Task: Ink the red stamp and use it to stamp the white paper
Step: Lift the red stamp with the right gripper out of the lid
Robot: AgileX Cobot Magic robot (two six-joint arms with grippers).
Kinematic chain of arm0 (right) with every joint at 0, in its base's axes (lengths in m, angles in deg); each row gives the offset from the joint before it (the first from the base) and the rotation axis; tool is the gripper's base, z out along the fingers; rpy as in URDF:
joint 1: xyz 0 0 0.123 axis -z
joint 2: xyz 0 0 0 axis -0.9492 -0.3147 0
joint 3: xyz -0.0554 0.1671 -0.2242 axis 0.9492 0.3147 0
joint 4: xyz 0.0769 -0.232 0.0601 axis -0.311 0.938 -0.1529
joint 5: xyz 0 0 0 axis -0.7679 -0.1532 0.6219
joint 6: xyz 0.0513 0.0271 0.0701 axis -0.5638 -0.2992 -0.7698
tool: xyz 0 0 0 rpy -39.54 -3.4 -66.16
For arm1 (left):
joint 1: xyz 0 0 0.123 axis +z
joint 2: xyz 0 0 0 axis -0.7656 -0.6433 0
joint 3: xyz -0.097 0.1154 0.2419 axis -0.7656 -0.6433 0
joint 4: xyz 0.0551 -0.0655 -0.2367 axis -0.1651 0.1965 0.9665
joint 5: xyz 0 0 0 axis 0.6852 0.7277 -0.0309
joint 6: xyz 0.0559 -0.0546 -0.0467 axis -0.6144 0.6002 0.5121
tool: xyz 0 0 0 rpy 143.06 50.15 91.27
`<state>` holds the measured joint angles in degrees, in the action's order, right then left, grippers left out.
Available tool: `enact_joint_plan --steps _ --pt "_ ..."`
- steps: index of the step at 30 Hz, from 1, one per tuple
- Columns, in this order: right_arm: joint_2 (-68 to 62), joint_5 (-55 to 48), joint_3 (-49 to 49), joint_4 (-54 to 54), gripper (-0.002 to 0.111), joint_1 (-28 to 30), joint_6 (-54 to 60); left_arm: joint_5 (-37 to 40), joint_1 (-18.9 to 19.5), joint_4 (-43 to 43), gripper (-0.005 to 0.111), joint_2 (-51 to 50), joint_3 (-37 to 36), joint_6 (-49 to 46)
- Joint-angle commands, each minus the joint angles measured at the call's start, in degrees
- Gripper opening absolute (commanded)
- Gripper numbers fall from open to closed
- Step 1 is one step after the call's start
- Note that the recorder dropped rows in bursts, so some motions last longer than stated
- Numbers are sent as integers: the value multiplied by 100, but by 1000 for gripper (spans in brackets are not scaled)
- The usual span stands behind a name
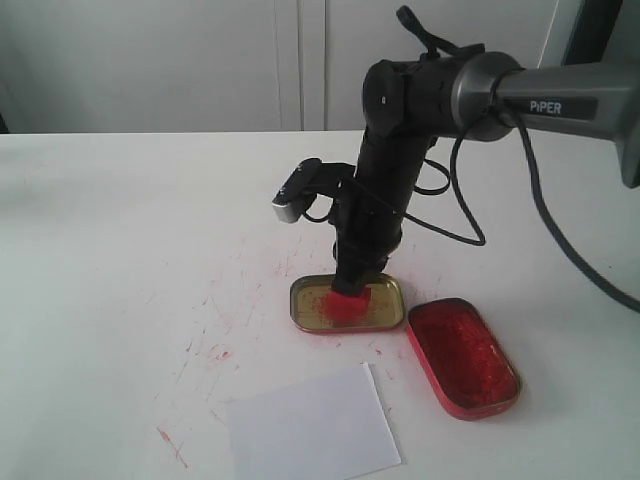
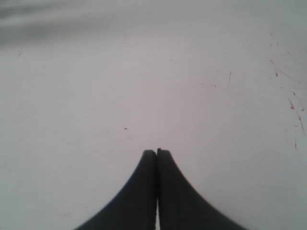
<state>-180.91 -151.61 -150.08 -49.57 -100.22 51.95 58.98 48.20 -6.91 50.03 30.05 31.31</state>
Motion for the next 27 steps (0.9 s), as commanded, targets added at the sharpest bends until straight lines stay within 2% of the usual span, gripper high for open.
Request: enact_joint_plan --steps 1,11,19,27 --pt "163 -45 -38 -34 0 -3 -808 -4 15 57 0 26 -21 1" --pt "440 -6 -28 -34 0 -3 -2377 -4 15 57 0 26 -21 1" --pt "564 -60 -6 -34 0 -3 -2692 -4 15 57 0 26 -21 1" --pt "1213 143 660 -34 0 9 -2859 -4 15 57 0 26 -21 1"
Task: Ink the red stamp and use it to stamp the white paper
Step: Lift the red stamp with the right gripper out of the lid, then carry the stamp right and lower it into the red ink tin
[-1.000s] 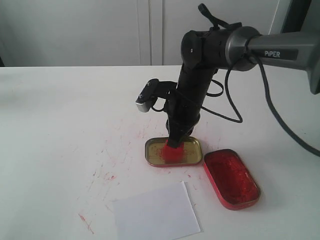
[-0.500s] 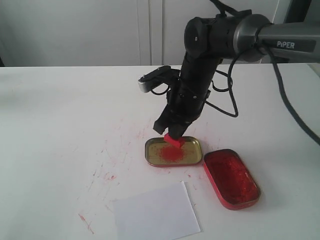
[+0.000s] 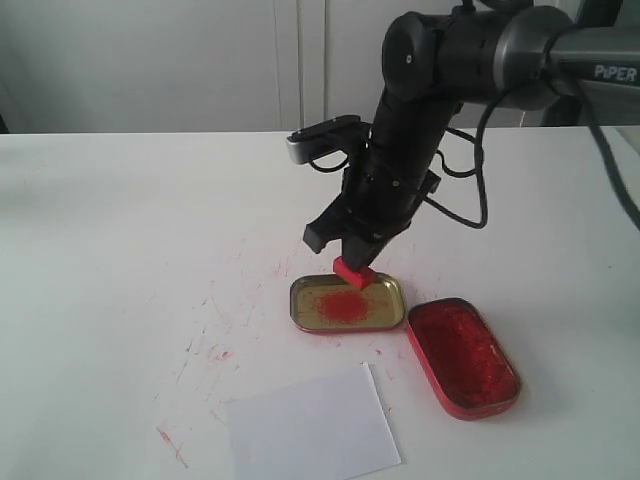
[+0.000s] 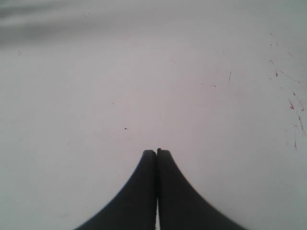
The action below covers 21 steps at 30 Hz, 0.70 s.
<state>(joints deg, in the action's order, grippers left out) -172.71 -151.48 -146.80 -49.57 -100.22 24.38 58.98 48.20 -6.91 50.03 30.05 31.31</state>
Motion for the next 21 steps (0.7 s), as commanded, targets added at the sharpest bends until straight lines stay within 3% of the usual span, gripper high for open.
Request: enact_joint_plan --steps 1,21 --pt "475 169 426 -24 0 9 -112 -4 15 57 0 26 -21 1" --pt "1891 362 1922 29 0 60 -543 -4 15 57 0 26 -21 1"
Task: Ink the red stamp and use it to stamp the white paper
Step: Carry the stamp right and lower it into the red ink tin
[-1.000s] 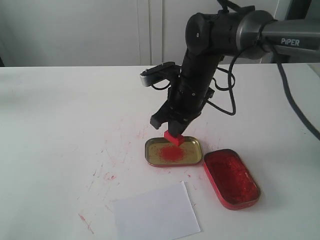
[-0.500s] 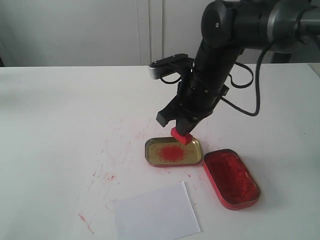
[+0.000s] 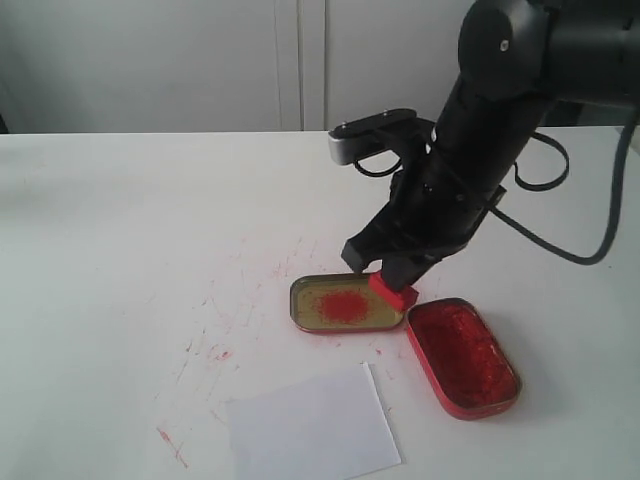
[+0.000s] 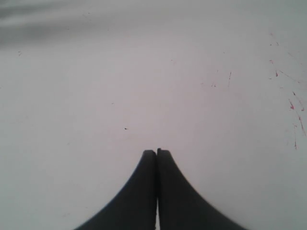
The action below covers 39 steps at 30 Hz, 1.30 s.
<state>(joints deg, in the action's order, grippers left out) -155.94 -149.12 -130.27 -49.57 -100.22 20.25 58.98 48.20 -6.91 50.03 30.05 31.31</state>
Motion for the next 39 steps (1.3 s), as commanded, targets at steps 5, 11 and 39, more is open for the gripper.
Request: enact_joint_plan --steps 5,11,39 --pt "418 237 724 233 0 312 -361 -4 15 57 0 26 -21 1" --pt "447 740 1243 291 0 580 -525 -4 15 57 0 26 -21 1" --pt "447 1179 1526 1273 0 580 -1901 -4 15 57 0 26 -21 1"
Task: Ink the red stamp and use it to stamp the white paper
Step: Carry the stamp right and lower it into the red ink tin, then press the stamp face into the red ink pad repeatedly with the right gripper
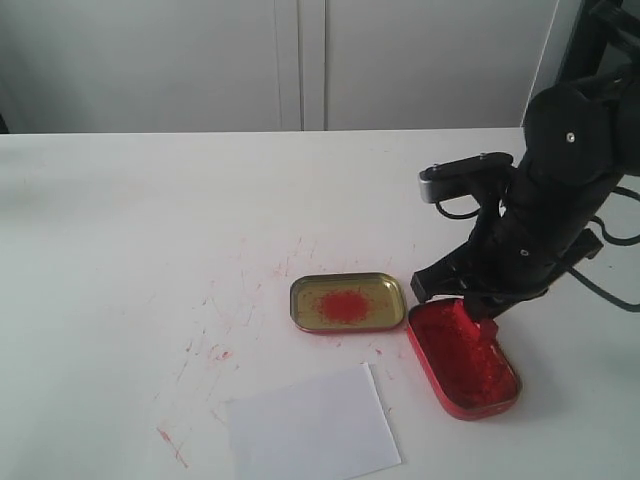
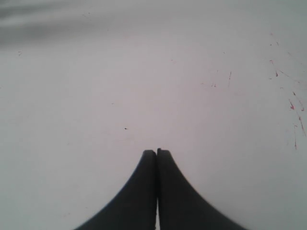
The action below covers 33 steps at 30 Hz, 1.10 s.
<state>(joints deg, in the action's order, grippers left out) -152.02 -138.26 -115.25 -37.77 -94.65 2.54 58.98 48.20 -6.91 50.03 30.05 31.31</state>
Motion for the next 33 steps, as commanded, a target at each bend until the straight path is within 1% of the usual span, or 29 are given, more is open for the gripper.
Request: enact_joint_plan --steps 1,12,17,26,33 --pt "55 133 24 106 0 23 -131 -4 15 57 0 26 -21 1" --pt "55 593 413 154 0 23 -294 -4 15 57 0 26 -21 1" --pt "55 595 458 154 0 35 -336 -4 15 57 0 26 -21 1" --pt "18 514 463 28 0 432 -439 -4 15 57 0 26 -21 1" --pt "18 345 463 -123 0 432 -327 -4 15 57 0 26 -21 1"
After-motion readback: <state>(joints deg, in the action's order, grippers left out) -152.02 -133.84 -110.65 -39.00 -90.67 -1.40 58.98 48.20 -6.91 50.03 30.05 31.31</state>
